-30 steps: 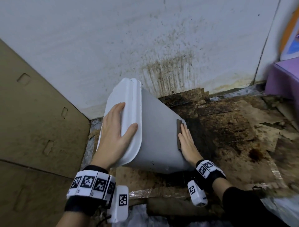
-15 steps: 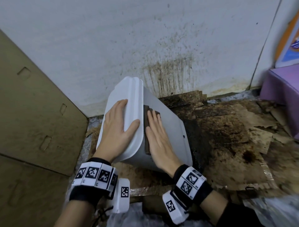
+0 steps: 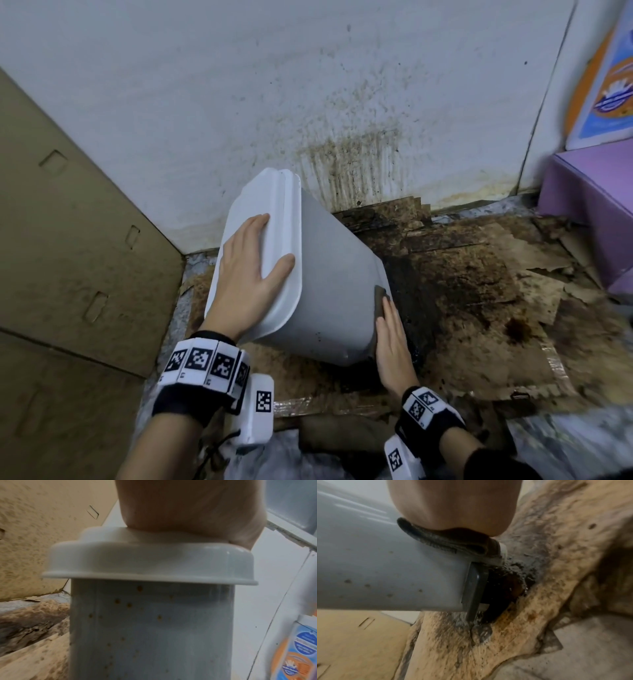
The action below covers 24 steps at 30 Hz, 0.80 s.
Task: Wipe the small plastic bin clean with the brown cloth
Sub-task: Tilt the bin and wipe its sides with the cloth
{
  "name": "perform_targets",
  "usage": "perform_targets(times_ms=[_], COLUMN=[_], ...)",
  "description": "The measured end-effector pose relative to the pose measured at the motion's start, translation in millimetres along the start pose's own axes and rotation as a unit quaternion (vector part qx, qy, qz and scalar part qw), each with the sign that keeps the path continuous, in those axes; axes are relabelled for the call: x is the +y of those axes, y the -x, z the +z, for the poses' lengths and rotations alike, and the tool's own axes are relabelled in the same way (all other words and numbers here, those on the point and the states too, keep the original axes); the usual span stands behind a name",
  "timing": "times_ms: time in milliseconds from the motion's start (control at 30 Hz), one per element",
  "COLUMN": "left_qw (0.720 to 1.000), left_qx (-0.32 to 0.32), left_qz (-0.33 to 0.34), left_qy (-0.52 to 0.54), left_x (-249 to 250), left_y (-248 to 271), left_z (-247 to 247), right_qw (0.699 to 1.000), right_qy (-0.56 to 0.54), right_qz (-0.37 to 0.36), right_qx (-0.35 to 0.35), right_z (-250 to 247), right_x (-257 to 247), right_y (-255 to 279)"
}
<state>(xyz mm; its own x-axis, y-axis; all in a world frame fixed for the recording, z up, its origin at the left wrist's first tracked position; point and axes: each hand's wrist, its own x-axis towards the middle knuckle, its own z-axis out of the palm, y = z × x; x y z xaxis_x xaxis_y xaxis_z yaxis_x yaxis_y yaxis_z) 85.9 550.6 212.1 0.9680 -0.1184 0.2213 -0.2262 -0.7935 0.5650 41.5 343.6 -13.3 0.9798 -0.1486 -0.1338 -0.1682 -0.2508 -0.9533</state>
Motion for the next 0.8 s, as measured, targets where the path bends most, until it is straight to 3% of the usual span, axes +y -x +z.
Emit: perform_targets(times_ms=[300,600,733,800], left_qw=[1.0,1.0,0.999,0.999], left_qx=[-0.004,0.006,0.015,0.017], left_qz=[0.006,0.02,0.025,0.027], left_qy=[-0.007,-0.021,-0.029,-0.027], left_x=[0.8,-1.5,-6.6,-7.3], left_y=[-2.0,-4.9,-6.4,-5.8], left_z=[1.7,6.7,6.3,5.8], right_qw=[0.999,0.98,0.962,0.961], right_qy=[-0.024,-0.024,0.024,0.035], right_qz=[0.032,-0.18,-0.25,-0.252], right_qx=[-0.007,-0.083,-0.105,-0.106], right_z=[4.6,13.2,5.9,6.8], right_x=[-27.5,-137.0,-142.1,-132.0], right_y=[-3.3,8.8,8.2,7.3])
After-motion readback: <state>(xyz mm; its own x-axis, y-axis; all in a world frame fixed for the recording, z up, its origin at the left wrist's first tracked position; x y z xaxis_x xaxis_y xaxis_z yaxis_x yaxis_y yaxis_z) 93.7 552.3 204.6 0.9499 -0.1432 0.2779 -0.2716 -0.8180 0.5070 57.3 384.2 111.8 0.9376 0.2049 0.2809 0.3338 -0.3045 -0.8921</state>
